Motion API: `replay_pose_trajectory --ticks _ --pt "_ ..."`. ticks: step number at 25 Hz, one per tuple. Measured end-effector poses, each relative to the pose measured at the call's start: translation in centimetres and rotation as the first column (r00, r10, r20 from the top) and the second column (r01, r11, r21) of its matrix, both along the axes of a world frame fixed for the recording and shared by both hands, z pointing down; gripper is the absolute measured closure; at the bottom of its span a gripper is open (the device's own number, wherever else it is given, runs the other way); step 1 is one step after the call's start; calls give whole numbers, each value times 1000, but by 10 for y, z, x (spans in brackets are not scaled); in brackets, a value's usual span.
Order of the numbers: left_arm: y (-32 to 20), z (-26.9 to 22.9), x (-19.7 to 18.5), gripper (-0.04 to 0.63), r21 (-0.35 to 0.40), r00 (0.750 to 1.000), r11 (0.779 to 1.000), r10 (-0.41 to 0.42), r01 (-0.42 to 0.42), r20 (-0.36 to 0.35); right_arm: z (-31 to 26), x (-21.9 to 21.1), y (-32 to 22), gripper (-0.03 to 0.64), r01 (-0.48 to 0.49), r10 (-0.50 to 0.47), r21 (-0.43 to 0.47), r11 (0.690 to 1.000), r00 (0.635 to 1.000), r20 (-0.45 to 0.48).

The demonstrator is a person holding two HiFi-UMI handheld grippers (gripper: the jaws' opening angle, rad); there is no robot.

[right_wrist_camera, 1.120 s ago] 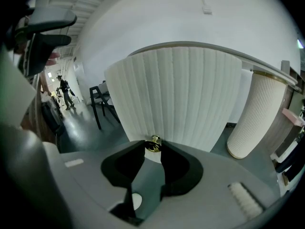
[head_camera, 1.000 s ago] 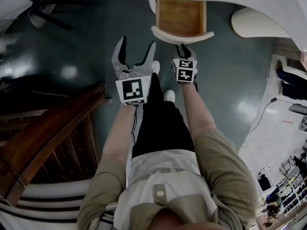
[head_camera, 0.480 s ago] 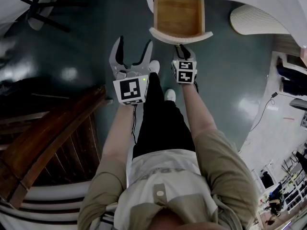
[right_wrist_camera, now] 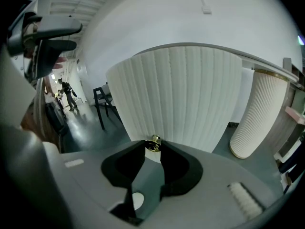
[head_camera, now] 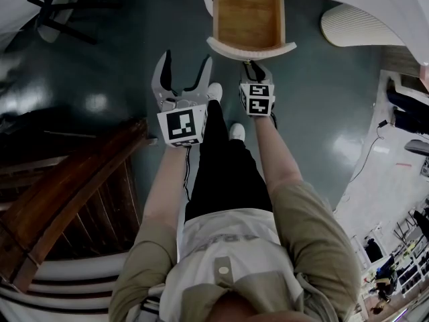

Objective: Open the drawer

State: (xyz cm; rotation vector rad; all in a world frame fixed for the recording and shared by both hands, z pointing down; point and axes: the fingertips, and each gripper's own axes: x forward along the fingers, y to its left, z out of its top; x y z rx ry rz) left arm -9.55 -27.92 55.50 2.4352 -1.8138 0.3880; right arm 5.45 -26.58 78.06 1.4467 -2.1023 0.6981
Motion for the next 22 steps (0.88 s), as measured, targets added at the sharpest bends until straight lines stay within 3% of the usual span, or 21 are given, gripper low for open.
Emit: replay_pose_trajectory --ticks 7,11,15,22 --pt "1 -1 1 230 -2 1000 1000 -5 5 2 1 0 -1 511 -7 7 1 1000 1000 18" --pt "4 -3 0 231 -3 1000 1000 -3 3 7 -3 -2 0 505 -44 45 -14 999 995 88" --pt "0 -16 4 230 10 1000 1000 3 -3 10 -21 -1 4 366 -54 53 3 999 987 153" --pt "-5 -68 0 230 21 1000 1000 -9 10 -22 -105 23 25 357 -40 27 86 995 988 153"
